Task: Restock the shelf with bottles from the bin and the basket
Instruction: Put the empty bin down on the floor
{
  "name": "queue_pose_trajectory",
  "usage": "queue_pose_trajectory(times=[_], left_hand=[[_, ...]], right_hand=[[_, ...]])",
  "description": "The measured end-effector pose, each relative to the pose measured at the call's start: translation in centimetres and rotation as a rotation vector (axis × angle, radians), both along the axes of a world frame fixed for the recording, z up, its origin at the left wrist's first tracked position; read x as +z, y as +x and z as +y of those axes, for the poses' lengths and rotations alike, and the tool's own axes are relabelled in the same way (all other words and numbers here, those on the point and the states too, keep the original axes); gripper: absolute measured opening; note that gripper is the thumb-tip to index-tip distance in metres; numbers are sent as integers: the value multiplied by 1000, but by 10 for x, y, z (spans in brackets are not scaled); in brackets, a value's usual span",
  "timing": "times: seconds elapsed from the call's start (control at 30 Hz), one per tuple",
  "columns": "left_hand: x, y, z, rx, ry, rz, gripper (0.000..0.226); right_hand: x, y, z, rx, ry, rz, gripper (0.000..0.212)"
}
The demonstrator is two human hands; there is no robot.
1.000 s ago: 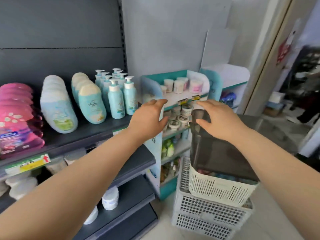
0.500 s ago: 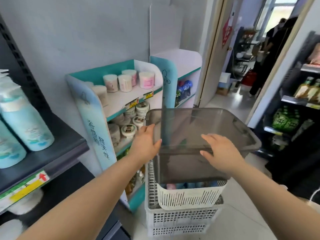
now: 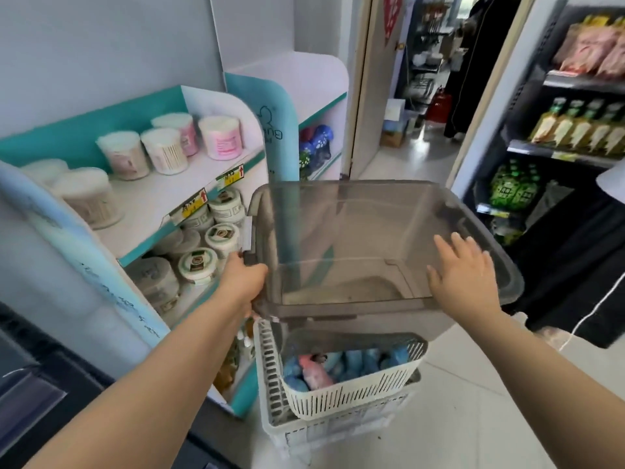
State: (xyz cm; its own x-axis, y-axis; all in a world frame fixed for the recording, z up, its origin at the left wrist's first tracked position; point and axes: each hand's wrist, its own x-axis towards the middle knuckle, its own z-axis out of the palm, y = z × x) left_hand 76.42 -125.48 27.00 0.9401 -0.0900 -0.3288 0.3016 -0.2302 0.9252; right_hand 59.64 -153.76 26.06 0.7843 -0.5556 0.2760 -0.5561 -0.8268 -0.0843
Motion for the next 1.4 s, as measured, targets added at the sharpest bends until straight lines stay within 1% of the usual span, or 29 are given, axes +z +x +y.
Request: queue_pose_trajectory(times=[0.1,0.2,0.3,0.4,0.47,0.53,0.6,0.63,0.67,0.7,0.77,0.8,0.87,0.97,1.03,1.1,1.2,1.27,1.33,1.37,1.4], left_hand=[[20,4,-29,-80,-16,-135,31],[34,-3,-70,-174,-39,-236,31],[35,-13,-120,-295,-51,-219,28],[34,-31,-172,-439,-50,-186,26],[34,-49,-212,-532,-37,-201,28],[31,-64,-251,-637,6,-228,32],[24,-86,-293,-729,74,-278,49],[17,-98,-313,-770,118,-316,56],[13,-113,-330,-808,179,-364,57],[6,-127,-345,-832,252,-434,55],[-14,-154,-376,-861,376,-598,55],[-27,-167,-389,-879,431,-656,56],[-64,-180,-407,-915,568,-749,61],[-126,-201,-422,-950,717,-778,70],[-169,-211,-427,-1005,810,-835,78],[-219,-211,-437,-1043,893,-829,79],[-296,-207,-453,-1063,967,-792,67],[-356,-202,-467,-1073,991,-747,63],[-413,-195,-483,-1089,1007,-711,66],[-438,-191,-490,-1101,1020,-704,68],[-469,-187,-497,-1110,1036,-698,69]], right_hand=[[8,-29,-43,-252,-24,0,63],[16,-70,-80,-436,11,3,66],[23,-125,-113,-592,126,-56,69],[26,-190,-141,-675,215,-126,67],[23,-240,-158,-805,342,-227,57],[15,-287,-170,-905,476,-307,39],[-2,-333,-181,-990,584,-313,28],[-13,-353,-185,-1033,620,-326,24],[-23,-369,-186,-1062,648,-368,20],[-32,-382,-184,-1089,680,-431,17],[-54,-403,-186,-1158,781,-620,15],[-69,-413,-189,-1191,828,-717,15],[-99,-425,-193,-1234,893,-834,16],[-152,-435,-193,-1338,959,-863,22],[-187,-437,-191,-1400,962,-867,23],[-235,-432,-193,-1429,965,-851,25],[-306,-418,-193,-1471,1007,-900,36],[-366,-405,-195,-1519,1002,-915,44],[-426,-393,-195,-1551,968,-837,59],[-450,-387,-195,-1562,951,-801,56],[-482,-383,-195,-1560,949,-785,49]])
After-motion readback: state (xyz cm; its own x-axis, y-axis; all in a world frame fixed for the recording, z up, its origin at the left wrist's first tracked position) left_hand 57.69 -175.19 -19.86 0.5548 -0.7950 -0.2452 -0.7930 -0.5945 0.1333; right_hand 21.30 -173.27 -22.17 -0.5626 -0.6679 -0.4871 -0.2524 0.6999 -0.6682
